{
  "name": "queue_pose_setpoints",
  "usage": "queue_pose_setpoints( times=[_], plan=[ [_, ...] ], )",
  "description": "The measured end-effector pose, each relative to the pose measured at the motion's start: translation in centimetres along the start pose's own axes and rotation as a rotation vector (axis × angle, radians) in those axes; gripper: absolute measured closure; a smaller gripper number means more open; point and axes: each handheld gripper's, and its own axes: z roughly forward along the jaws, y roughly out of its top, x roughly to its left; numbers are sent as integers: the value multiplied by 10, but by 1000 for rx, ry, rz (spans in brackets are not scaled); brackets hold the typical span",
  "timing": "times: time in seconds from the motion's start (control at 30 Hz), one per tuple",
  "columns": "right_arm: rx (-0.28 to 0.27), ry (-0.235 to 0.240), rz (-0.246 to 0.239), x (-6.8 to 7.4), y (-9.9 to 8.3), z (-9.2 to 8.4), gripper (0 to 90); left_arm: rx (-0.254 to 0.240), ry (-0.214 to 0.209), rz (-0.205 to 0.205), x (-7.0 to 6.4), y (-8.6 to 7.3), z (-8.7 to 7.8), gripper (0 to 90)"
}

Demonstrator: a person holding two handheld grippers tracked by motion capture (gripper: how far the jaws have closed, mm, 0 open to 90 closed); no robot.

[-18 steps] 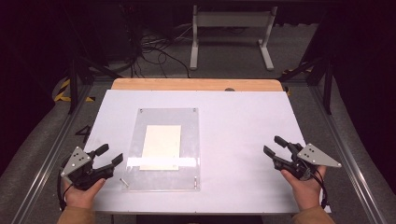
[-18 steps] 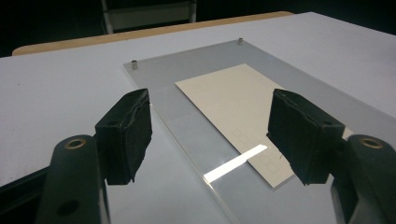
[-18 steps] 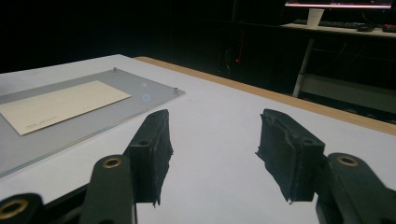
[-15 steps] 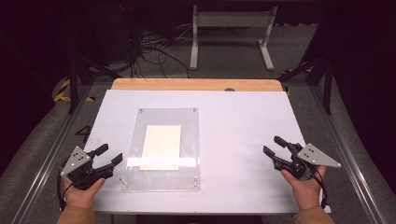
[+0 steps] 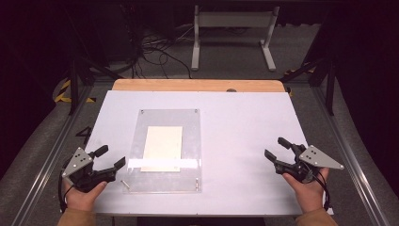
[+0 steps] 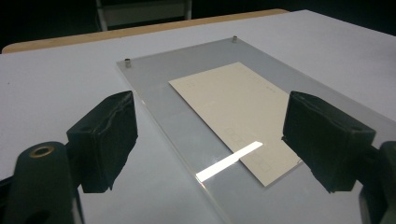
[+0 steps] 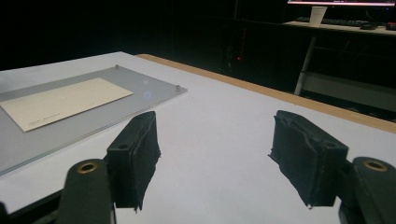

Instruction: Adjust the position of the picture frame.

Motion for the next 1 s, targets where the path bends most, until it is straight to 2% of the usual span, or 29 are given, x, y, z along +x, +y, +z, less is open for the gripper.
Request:
queue_pose_setpoints(
  times=[0.07,0.17,0.27,0.4,0.47,0.53,0.6,0.7,0.8,1.0],
  plan=[
    [0,3,-3,0,0,0,316,9,-13,-5,-1,0,-3,204],
    [0,9,-2,1,1,-1,317,39,-42,28,-6,-1,-13,229],
    [-4,10,0,0,1,-2,317,36,-90,54,-12,0,-25,236],
    [-1,16,1,2,1,0,317,44,-126,91,-17,1,-32,237],
    [-4,22,1,3,2,0,318,50,-139,84,-16,1,-34,248],
    [-2,20,-1,3,2,0,319,54,-148,78,-16,2,-35,298],
    [-3,29,-2,3,1,1,327,61,-185,69,-15,2,-36,328],
    [3,38,-1,4,1,2,328,120,-226,81,-16,1,-33,371],
    [-1,41,0,4,1,2,329,195,-227,97,-17,-3,-24,397],
    [-8,44,2,4,1,1,342,267,-244,114,-17,-8,-15,454]
  ],
)
